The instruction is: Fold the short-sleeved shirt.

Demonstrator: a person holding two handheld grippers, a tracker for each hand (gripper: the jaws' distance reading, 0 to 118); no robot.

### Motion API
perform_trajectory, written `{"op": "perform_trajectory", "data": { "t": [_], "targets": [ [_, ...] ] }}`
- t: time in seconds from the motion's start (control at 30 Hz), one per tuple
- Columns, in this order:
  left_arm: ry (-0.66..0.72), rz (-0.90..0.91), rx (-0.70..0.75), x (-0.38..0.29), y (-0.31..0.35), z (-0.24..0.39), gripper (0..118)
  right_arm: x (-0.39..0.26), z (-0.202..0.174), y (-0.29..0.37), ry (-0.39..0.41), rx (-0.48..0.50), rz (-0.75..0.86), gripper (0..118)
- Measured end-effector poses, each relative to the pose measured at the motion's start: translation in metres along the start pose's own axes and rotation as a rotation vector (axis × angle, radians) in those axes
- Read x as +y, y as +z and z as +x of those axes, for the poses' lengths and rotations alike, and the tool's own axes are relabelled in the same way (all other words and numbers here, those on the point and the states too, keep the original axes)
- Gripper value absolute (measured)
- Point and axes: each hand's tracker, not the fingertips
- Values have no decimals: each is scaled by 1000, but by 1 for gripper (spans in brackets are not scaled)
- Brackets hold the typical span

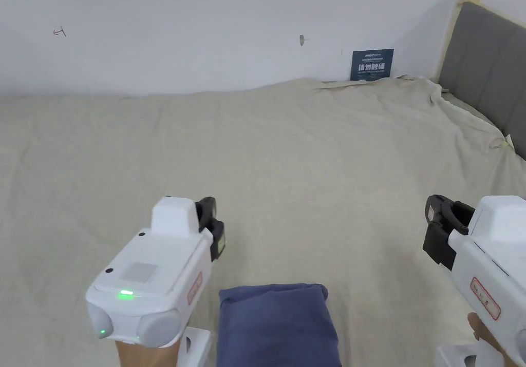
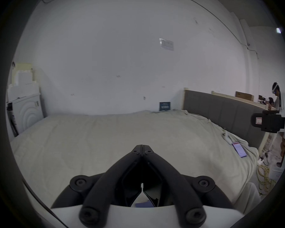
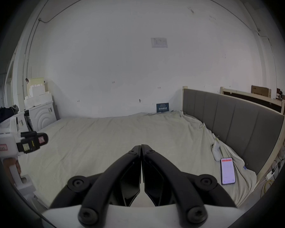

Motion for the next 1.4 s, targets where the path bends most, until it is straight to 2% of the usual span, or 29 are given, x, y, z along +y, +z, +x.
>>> {"op": "perform_trajectory", "data": {
  "t": [0.23, 0.47, 0.73, 1.1, 1.4],
  "targets": [
    [27, 69, 139, 3, 19, -47, 0, -4, -19, -7, 63, -21, 83, 0],
    [38, 76, 201, -8, 32, -73, 0, -9, -35, -9, 93, -24, 127, 0],
    [65, 33, 208, -20, 34, -81, 0, -12, -62, -6, 94, 3, 123, 0],
    [91, -20, 182, -34, 30, -80, 0, -93, -95, -38, 121, 86, -71, 0],
    [119, -66, 168, -49, 27, -81, 0, -153, -118, -57, 95, 112, -243, 0]
  ]
}}
